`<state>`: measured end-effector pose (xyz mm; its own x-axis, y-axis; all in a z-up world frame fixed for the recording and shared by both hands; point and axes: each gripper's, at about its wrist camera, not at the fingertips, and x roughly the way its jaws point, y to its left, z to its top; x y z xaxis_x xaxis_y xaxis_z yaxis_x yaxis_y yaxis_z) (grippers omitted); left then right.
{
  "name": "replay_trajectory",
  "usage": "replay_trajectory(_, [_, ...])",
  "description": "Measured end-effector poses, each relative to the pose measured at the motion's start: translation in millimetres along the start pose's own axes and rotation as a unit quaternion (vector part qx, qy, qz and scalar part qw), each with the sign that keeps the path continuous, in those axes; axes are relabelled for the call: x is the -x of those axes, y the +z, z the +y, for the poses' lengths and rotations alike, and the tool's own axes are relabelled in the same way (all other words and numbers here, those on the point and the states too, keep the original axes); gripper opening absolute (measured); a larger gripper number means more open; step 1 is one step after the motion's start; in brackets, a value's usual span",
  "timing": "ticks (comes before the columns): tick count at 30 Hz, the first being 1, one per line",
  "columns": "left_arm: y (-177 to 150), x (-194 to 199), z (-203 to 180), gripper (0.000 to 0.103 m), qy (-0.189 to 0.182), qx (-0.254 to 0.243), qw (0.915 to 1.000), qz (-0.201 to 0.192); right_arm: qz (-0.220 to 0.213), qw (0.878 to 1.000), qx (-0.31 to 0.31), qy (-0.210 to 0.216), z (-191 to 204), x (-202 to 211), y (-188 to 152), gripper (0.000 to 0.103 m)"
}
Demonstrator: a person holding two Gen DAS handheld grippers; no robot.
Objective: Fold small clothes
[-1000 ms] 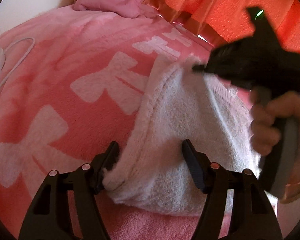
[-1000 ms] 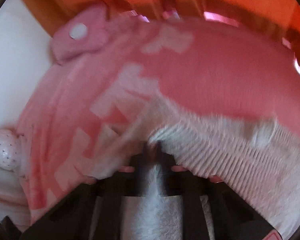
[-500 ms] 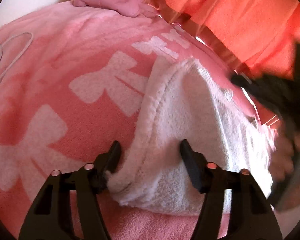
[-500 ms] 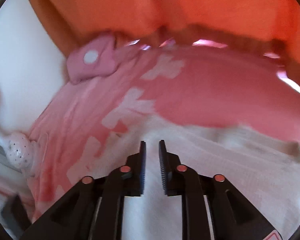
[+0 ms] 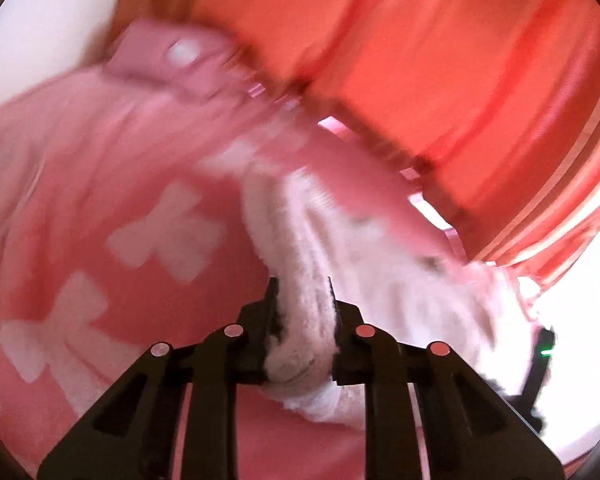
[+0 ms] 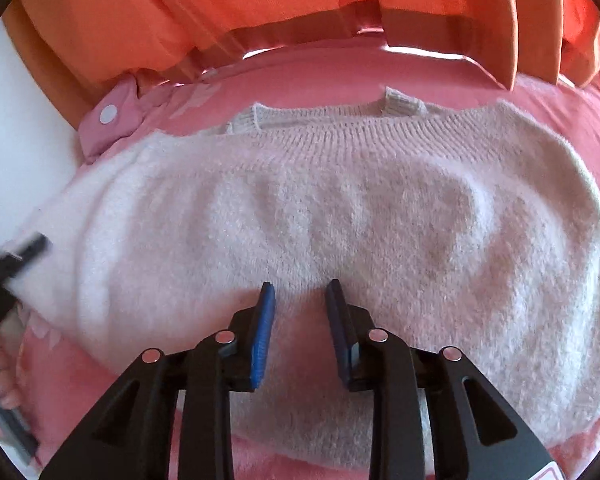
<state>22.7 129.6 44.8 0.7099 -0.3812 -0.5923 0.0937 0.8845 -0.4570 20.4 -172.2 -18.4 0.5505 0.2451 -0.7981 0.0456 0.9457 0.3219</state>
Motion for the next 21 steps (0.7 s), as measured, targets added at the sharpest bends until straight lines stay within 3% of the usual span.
replay_trajectory(4, [10.1, 21.8, -81.9, 0.018, -0.036, -0.076, 0.9961, -0.028, 0.004, 0.998, -0.042, 0.044, -14.6, 9.5, 4.2, 0.031])
replay_trajectory(7, [4.5, 21.9, -151.8, 0.018, -0.073, -0.134, 0.9878, -0.032, -0.033, 0.992, -0.097, 0.077, -43.5, 38.7, 3.2, 0.037])
replay_trajectory(10, [-18.2, 3.2, -214.9, 0.018, -0.095, -0.186, 0.9777, -0.019, -0.074, 0.983, -0.147, 0.083, -84.1, 76.7, -7.5, 0.040])
replay_trajectory(12, [-42.0, -24.3, -246.3, 0.018, -0.103, -0.206, 0.9730, 0.015, -0.099, 0.978, -0.172, 0.065, -107.9, 97.0, -19.6, 0.042])
replay_trajectory(17, [-117.8, -108.8, -270.2, 0.022, -0.066, -0.230, 0.9635, 0.120, -0.122, 0.965, -0.228, 0.051, -163.6, 136.3, -58.1, 0.044])
replay_trajectory(18, [-127.3, -112.4, -269.5, 0.024, -0.062, -0.233, 0.9626, 0.125, -0.122, 0.963, -0.234, 0.050, -171.8, 142.5, -66.2, 0.046])
replay_trajectory(20, [-139.8, -97.5, -269.9, 0.030, -0.064, -0.252, 0.9608, 0.098, -0.120, 0.962, -0.239, 0.053, -179.7, 147.2, -74.6, 0.049])
replay_trajectory(21, [-141.8, -86.8, -269.6, 0.045, -0.066, -0.262, 0.9591, 0.084, -0.119, 0.963, -0.238, 0.051, -181.1, 148.4, -76.7, 0.051])
